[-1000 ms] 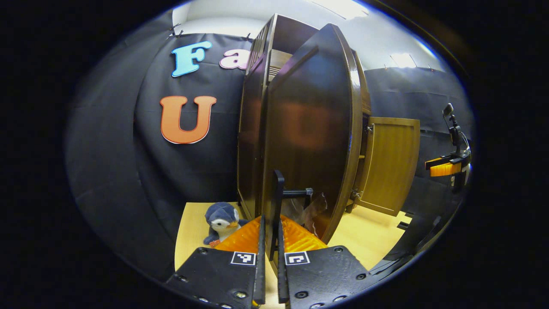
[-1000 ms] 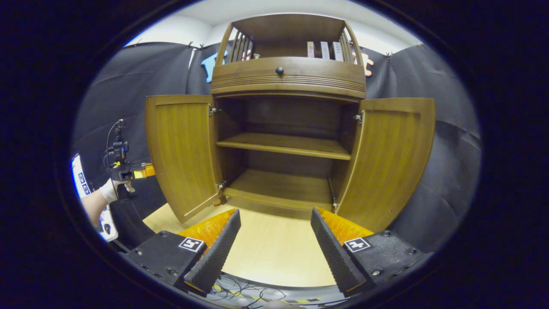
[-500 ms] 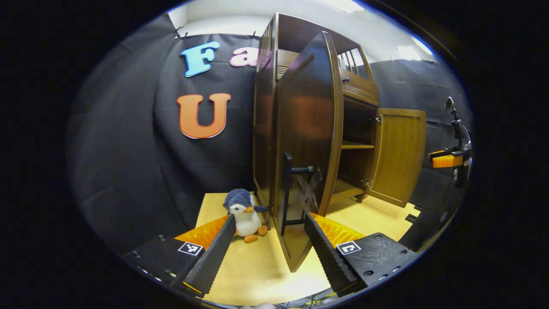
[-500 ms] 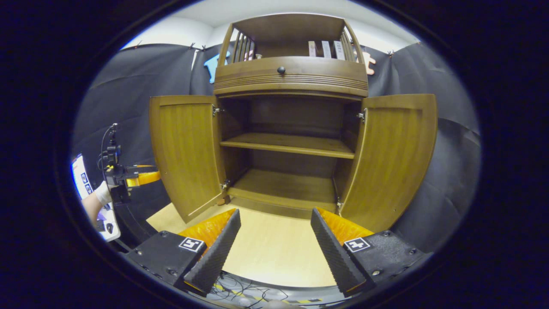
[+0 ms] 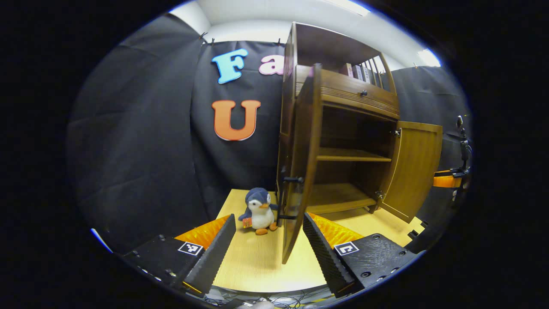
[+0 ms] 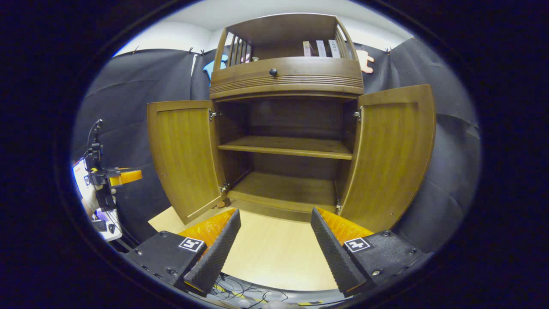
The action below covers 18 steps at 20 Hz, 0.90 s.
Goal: Open the right door of the double-door shoe cabinet with the right hand, and open the left door with the left hand.
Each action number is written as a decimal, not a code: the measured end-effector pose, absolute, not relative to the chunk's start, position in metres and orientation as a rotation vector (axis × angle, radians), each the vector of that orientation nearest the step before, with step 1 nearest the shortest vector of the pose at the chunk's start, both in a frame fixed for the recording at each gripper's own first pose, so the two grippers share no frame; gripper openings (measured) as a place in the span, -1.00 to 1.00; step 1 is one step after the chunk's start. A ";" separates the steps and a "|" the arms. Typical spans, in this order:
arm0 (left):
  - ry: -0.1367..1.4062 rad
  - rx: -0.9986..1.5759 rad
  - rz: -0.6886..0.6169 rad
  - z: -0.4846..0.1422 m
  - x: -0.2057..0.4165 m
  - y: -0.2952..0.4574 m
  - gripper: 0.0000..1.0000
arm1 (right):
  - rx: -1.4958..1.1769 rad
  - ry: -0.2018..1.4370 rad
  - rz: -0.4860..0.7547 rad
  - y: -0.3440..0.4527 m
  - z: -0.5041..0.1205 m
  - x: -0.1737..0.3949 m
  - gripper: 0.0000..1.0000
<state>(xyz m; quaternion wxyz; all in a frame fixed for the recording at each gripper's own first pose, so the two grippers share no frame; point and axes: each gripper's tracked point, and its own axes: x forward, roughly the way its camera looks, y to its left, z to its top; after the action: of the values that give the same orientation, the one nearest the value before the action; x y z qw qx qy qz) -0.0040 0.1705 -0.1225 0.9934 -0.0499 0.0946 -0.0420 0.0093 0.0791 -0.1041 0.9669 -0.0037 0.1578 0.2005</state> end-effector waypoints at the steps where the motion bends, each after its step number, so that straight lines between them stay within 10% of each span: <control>1: 0.162 -0.093 -0.071 -0.107 -0.005 0.160 0.90 | -0.003 0.315 0.405 0.074 -0.102 0.013 1.00; 18: 0.099 -0.070 0.037 -0.056 0.014 -0.022 0.92 | 0.068 0.160 0.194 -0.022 -0.047 0.036 1.00</control>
<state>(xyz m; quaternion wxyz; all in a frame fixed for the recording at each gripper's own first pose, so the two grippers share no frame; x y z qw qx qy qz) 0.0140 -0.0218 -0.0558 0.9980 -0.0352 0.0494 0.0187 0.0362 -0.0219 -0.0467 0.9915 0.0337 0.0798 0.0965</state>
